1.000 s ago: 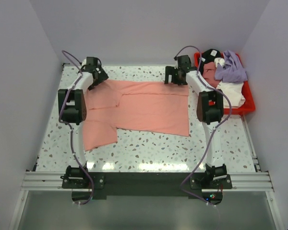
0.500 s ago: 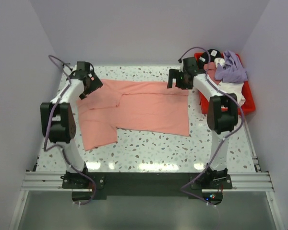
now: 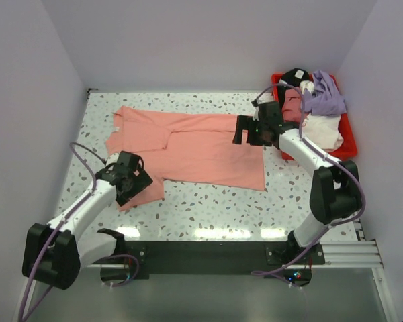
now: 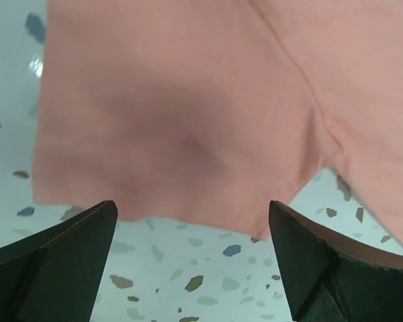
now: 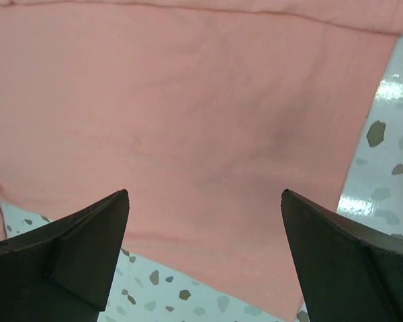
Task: Fold and stack the t-shirts
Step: Fold the tshirt
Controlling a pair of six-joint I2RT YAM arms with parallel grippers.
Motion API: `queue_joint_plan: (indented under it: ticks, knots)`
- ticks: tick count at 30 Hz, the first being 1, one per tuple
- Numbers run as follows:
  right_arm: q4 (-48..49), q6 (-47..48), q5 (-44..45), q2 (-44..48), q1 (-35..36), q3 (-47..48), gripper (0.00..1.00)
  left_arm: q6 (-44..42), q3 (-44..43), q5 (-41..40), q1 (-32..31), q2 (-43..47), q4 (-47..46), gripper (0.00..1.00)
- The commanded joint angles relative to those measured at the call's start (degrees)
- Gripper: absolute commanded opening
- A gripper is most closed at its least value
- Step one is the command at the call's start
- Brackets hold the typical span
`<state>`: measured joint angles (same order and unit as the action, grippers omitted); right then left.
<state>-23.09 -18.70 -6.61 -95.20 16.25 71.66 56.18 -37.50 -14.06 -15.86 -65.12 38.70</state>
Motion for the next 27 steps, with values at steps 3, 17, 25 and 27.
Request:
queue_joint_plan:
  ticks: [3,17,25,27]
  knots:
    - [0.5,-1.2,2.7,4.6,-0.2,-2.5,0.99,10.0,6.7,-0.7,-0.6,9.1,3.0,1.00]
    - [-0.6,1.1,2.4,5.5,-0.1,-4.4,0.99,12.7,7.6,-5.9,-0.6,0.7,-3.5,0.93]
    - [-0.6,0.0,3.1,8.3,-0.2,-9.4,0.99,12.4,6.1,-7.3,-0.5,-4.0,-6.0,0.62]
    - [-0.8,-1.0,4.0,9.7,0.0,-10.8,0.99,12.3,6.1,-7.1,-0.4,-4.3,-6.3,0.51]
